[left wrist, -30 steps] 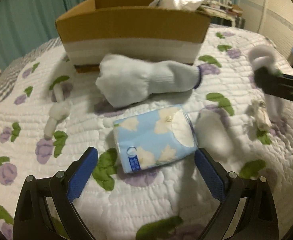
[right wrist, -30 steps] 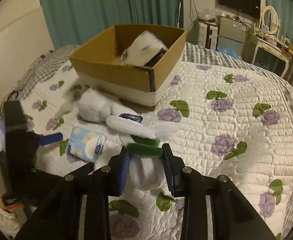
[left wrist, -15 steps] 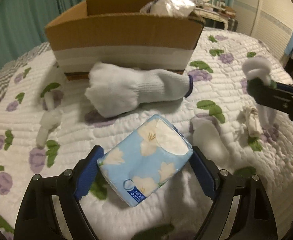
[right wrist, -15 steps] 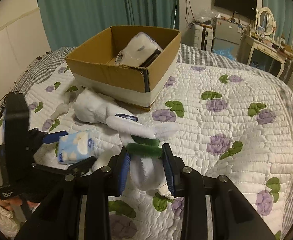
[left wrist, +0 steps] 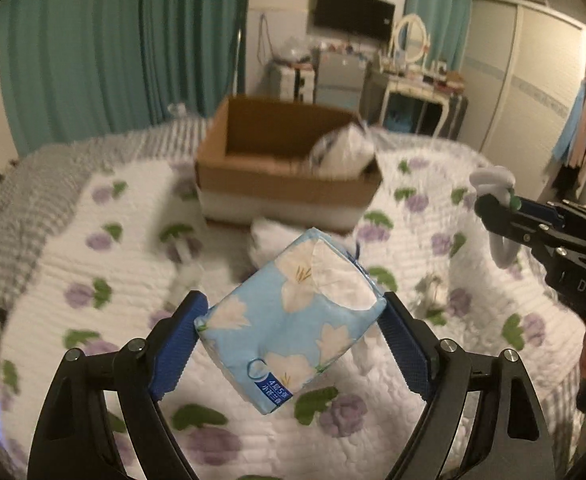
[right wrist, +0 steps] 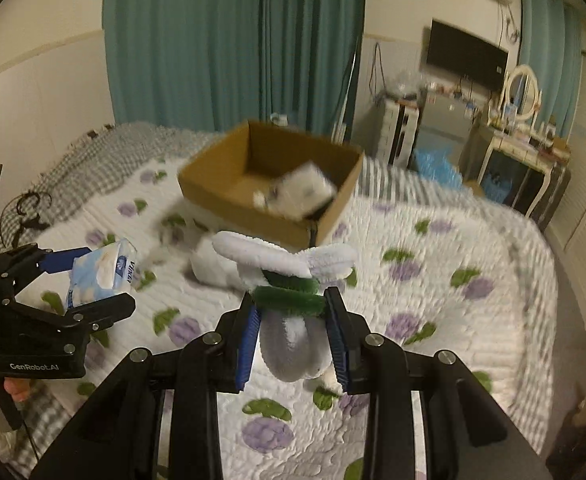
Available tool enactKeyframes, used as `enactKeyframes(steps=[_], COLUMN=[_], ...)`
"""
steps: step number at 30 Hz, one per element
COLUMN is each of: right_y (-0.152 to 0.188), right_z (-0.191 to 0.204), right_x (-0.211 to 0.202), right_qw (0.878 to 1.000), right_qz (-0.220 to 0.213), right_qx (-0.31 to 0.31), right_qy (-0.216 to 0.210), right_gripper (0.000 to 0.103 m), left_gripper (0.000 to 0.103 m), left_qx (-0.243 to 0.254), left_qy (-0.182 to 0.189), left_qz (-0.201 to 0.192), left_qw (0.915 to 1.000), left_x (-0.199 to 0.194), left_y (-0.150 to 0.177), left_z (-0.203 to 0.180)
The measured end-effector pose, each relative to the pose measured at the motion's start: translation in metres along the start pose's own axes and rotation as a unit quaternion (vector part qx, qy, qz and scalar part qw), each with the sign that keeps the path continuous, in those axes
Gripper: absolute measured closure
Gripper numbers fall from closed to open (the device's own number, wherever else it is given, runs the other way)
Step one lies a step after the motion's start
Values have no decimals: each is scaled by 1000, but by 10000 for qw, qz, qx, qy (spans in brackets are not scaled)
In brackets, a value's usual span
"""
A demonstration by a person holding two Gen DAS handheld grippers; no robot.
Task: Organize soft objects
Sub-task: 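Carry both held items into the cardboard box and open both tools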
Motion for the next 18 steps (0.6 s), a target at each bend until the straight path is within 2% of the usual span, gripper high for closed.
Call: enactKeyframes(steps=[4, 10, 14, 18], right_y=[-32, -81, -112, -138], right_z=[10, 21, 24, 21], right_x=[-20, -25, -12, 17], right_qw=[9997, 9983, 9971, 9966], right_qz=[-237, -555, -718, -784], right_qx=[-55, -94, -126, -188], right_qy=[-65, -176, -206, -175], right_gripper=[72, 72, 72, 72], left_gripper=[17, 17, 17, 17], left_qx=[108, 194, 351, 558], left_qy=[-60, -91, -206, -272], left_qz=[-401, -832, -1108, -1151], left_qw=[9991, 9963, 9930, 9914], left_x=[-33, -57, -57, -37], left_y=[-26, -67, -98, -121], left_z=[5, 13, 15, 15])
Point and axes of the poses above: each gripper's, at about its wrist camera, not at the fingertips, and x roughly the way its jaws point, z to its left, y to its underside, the point moved 1 cm from there along x, roughly the way its jaws point, and after that the axes turned 10 degrees about -z, right-handed, at the moved point
